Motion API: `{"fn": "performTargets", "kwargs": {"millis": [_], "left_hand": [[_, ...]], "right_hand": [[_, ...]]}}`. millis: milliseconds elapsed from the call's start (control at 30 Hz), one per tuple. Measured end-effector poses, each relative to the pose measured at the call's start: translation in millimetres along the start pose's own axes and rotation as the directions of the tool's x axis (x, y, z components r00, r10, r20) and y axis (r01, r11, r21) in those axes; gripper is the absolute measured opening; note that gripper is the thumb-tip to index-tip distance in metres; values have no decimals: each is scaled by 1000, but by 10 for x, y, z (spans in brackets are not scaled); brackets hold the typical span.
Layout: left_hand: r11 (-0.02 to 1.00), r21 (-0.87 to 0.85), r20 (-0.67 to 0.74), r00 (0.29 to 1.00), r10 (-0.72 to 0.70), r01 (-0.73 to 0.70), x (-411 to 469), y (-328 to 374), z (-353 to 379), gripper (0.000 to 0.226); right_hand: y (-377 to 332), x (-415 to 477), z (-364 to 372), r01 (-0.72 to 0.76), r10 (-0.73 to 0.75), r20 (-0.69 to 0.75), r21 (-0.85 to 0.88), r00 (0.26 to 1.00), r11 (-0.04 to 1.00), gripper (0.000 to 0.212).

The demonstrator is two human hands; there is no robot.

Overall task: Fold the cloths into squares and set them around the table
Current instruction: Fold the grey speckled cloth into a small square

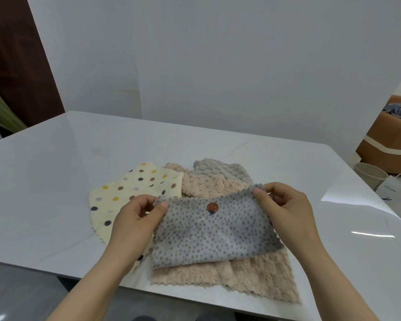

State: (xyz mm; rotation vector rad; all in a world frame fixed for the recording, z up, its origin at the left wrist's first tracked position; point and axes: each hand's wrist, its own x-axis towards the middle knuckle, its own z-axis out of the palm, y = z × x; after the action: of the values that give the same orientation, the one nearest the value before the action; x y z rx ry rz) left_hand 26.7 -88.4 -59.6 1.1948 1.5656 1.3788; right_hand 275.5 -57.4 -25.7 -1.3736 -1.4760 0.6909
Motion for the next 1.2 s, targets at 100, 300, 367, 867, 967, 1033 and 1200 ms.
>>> {"fn": "performTargets", "kwargs": {"millis": [100,300,367,867,967,1033,1200], "left_hand": [[990,-133,20,998,-54,57,-66,95,43,18],[970,-238,84,996,-37,56,-230,152,143,13],[963,-261,110,993,-39,67,-264,157,156,13],[901,-402,253,965,-64,165,-421,151,34,19],[866,-461,261,963,-75,192,-423,144,12,22],[859,-476,263,963,-64,187,-422,155,2,27],[882,-444,230,971,-62,161,-439,183,-12,19]], "right_hand": [[-222,-98,23,-43,25,134,135,991,990,12],[-396,-307,268,-81,15,310,204,951,976,5],[-385,-345,351,-79,9,337,193,941,978,5],[-426,-307,395,-26,-103,636,191,765,981,26],[-420,-255,378,-35,-105,652,198,751,980,31],[-411,-229,400,23,-122,647,159,753,987,31],[-424,-193,478,111,-164,639,122,751,986,20]]}}
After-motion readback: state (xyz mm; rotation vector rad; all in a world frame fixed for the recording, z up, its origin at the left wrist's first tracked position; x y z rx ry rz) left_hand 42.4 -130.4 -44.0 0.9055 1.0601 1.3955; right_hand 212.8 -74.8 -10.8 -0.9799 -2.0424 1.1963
